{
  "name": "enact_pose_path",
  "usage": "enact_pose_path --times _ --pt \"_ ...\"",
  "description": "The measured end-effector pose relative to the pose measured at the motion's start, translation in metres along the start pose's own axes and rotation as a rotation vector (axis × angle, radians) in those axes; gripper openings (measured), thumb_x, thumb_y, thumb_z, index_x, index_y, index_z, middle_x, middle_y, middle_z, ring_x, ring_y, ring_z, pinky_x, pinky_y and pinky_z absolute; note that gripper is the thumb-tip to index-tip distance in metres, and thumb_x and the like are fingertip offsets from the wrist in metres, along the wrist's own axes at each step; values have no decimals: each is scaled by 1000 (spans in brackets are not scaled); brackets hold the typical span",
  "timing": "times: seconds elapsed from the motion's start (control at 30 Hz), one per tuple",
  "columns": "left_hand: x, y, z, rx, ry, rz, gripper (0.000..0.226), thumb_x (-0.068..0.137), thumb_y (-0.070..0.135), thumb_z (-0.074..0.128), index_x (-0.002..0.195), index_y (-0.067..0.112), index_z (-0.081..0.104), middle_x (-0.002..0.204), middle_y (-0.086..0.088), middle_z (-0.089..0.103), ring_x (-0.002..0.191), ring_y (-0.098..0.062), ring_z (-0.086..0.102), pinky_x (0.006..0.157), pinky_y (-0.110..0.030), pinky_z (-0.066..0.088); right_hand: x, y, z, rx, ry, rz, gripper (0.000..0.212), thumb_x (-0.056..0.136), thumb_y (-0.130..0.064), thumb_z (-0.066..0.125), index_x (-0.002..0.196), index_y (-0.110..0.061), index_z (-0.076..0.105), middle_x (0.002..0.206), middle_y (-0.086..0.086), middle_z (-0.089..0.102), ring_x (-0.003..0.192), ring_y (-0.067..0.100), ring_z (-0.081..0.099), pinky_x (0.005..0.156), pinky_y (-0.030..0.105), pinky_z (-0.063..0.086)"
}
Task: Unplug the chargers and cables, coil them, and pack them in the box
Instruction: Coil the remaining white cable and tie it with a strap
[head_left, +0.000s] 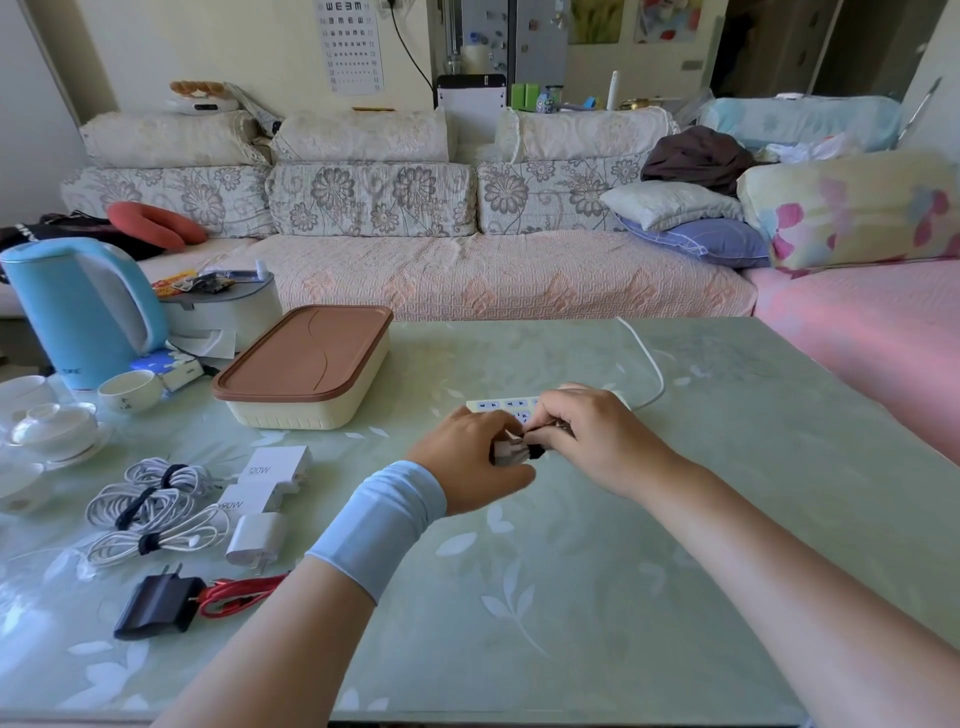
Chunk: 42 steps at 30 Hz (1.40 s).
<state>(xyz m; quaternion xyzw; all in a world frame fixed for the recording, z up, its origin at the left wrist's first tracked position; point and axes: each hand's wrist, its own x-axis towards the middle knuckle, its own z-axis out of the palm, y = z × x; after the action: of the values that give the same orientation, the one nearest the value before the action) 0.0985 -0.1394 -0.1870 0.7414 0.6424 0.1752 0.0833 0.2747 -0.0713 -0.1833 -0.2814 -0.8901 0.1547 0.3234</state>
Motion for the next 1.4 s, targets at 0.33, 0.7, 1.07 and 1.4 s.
enact_pose_path --times 0.33,0.7,1.07,1.4 --pt "-4 -7 -13 212 104 10 21 78 45 69 99 41 70 87 14 66 97 -8 47 73 -25 43 5 -12 9 359 -131 350 14 73 -11 85 79 -18 73 66 -11 69 53 -3 56 53 13 41" --pt "-3 -2 -18 263 46 -108 24 82 49 62 103 39 68 91 9 60 80 -11 43 74 -28 45 13 -12 12 -9 -192 216 10 80 -42 74 84 -35 79 83 -12 71 81 11 61 72 34 50" --pt "-27 -31 -33 295 253 77 16 79 40 70 95 38 71 85 15 66 93 -13 50 63 -27 47 27 -46 19 475 -324 528 15 80 -21 79 90 -12 74 72 5 67 61 17 54 59 30 44" --pt "-60 -78 -37 91 55 -116 38 91 28 60 127 31 51 123 10 58 114 -16 51 94 -30 45 38 -63 72 510 -197 648 24 65 1 86 78 -18 76 75 0 75 67 11 68 71 24 56"
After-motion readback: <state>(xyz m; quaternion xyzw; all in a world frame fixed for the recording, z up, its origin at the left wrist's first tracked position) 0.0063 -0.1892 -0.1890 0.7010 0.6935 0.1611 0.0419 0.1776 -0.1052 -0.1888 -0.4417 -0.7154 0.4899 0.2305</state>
